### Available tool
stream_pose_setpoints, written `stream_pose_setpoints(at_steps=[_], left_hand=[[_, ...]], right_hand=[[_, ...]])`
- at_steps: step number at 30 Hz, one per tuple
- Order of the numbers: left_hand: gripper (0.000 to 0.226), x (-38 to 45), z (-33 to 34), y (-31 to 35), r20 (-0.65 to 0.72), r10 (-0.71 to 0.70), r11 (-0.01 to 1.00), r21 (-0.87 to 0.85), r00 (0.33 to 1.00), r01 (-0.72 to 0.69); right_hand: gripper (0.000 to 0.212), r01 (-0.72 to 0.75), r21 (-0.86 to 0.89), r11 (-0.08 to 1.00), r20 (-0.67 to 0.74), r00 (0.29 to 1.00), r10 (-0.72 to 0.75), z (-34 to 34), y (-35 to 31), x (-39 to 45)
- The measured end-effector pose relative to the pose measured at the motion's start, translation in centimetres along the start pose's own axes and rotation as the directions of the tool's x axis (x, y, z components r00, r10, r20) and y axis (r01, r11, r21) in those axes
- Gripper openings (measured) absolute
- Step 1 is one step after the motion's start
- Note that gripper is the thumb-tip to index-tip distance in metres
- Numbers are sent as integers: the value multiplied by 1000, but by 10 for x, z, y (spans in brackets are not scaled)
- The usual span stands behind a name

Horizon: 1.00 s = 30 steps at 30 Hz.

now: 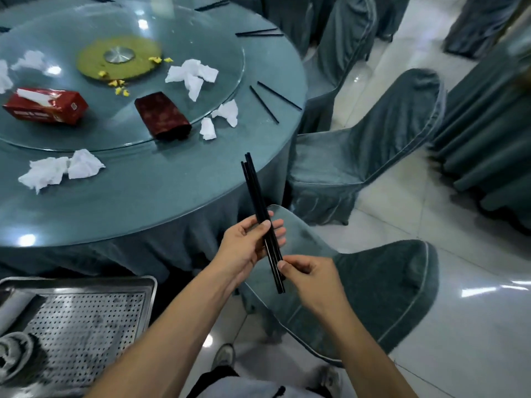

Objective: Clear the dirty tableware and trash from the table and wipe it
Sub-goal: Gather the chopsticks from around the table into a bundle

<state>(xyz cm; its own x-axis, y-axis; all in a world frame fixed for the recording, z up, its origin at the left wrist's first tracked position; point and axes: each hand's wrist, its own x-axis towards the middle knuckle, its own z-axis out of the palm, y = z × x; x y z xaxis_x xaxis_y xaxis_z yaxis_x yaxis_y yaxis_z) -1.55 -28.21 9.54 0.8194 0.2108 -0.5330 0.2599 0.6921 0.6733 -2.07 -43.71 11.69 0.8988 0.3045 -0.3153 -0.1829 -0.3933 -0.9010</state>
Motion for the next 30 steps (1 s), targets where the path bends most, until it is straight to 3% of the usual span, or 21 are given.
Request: stream_pose_setpoints(at_steps=[5, 8, 9, 11, 13, 15, 22, 30], left_hand=[[17, -2, 90, -57, 24, 43, 996, 78, 999, -45], [16, -3, 147, -96, -2, 61, 991, 115, 998, -60], [16, -4, 165, -108, -10, 58, 991, 119, 998, -57], [16, -4, 196, -129, -24, 42, 992, 123, 999, -39], [17, -3, 223, -145, -29, 10, 991, 130, 1000, -6], [18, 0, 247, -157, -28, -26, 991, 132, 999, 29], [20, 38, 307, -178, -54, -59, 990, 127, 997, 65], [21, 131, 360, -172, -180, -1, 999, 37, 984, 7]], right_hand=[[39, 23, -68, 997, -7, 1000, -24, -93, 35, -5], [10, 39, -163, 986, -12, 999, -42, -166, 60, -11], [9, 62, -238, 969, -29, 997, -71, -192, 69, -13], [24, 156, -466, 871, -47, 979, -200, -243, 87, -15], [29, 225, -705, 672, -45, 932, -360, -288, 102, -15], [36, 240, -814, 529, -38, 887, -460, -324, 115, -10], [48, 268, -863, 428, 19, 864, -503, -394, 136, 50], [50, 366, -863, 348, 165, 856, -490, -447, 116, 187]])
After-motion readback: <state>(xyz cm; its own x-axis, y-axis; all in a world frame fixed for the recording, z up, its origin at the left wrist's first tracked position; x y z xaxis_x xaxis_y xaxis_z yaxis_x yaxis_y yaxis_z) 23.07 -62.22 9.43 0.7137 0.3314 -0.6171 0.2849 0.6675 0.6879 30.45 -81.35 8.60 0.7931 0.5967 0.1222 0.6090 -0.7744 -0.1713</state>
